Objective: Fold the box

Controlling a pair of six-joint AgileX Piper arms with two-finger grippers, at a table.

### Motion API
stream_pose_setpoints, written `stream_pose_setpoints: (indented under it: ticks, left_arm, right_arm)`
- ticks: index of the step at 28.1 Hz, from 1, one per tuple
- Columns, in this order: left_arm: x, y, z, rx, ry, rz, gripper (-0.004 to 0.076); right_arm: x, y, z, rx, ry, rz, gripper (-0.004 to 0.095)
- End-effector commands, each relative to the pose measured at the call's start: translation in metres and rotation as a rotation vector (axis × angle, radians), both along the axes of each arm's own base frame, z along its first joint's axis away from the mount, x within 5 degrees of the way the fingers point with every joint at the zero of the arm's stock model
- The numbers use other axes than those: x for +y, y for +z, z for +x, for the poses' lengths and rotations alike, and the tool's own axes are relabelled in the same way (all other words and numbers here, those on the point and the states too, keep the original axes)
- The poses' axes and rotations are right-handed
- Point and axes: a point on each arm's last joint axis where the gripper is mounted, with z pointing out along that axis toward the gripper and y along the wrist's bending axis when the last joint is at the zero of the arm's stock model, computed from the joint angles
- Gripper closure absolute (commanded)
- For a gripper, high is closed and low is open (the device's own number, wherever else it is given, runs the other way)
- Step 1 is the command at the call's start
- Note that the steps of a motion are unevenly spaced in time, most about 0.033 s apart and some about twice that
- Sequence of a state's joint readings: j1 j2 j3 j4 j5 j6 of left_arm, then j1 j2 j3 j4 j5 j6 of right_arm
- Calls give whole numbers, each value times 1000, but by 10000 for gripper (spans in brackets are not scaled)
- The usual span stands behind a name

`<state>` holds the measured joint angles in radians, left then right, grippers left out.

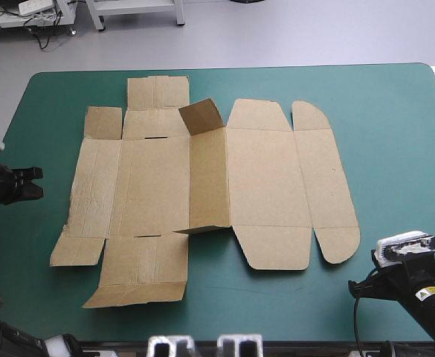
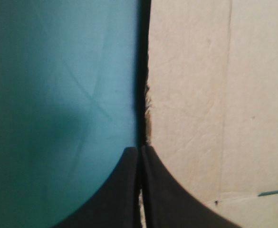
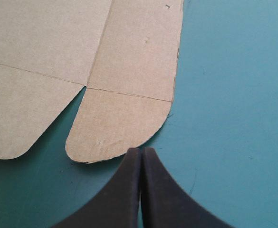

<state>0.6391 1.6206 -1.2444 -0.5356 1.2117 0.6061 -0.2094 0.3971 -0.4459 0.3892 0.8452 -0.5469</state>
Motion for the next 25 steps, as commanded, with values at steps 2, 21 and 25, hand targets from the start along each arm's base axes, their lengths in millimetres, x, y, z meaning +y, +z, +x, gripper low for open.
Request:
stream_pose_setpoints:
  ticks: [2,21,25]
  left_arm:
    - [-24,12,3,87,-131,150,710]
    - [-56,10,21,75,-220,241,159]
    - [-58,11,21,95,-130,194,174]
  right_arm:
    - [-2,13,4,-73,-24,2,932]
    - [-3,13,4,-72,-41,6,932]
    - [-3,13,4,-71,-43,9,932]
